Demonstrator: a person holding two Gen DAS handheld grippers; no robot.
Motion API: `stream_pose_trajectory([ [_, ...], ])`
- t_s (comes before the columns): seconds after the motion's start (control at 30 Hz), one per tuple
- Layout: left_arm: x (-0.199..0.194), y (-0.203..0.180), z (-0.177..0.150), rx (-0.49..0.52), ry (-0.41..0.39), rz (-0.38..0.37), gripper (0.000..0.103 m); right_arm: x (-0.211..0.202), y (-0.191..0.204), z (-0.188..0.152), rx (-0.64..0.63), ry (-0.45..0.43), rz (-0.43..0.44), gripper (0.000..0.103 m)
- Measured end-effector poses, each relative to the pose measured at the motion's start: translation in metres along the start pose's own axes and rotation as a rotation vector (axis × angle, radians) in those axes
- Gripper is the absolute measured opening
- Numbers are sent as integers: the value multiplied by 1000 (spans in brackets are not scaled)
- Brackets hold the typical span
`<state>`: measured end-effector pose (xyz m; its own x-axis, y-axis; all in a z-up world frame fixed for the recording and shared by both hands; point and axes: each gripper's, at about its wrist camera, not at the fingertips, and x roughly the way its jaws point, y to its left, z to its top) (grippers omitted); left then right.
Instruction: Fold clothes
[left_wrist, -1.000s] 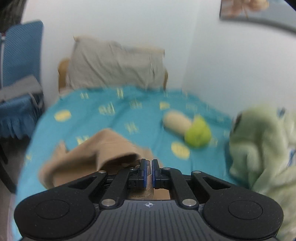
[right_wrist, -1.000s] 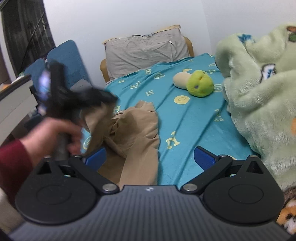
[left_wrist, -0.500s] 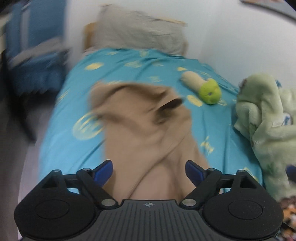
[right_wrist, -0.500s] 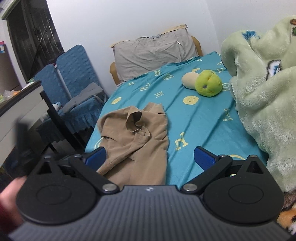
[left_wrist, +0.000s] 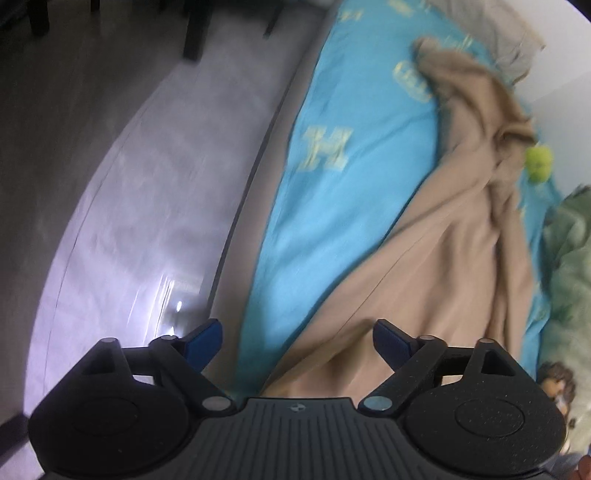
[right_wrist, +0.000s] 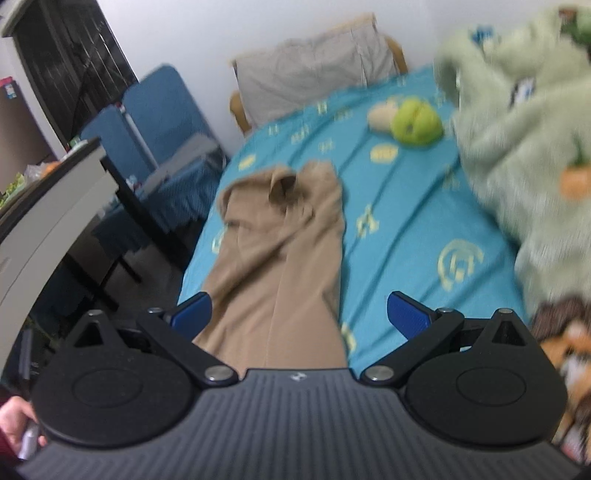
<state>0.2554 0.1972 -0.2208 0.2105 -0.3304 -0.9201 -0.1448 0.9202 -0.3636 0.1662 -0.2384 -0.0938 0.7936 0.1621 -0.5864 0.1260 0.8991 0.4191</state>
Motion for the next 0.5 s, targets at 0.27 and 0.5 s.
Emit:
stream_pose_trajectory([
  [0.27, -22, -25, -30, 209, 57, 55, 23, 9, -10, -13, 97, 81, 21, 103],
  [0.5, -78, -103, -72, 497, -73, 102, 3, 22, -18, -17, 144, 134, 24, 103],
])
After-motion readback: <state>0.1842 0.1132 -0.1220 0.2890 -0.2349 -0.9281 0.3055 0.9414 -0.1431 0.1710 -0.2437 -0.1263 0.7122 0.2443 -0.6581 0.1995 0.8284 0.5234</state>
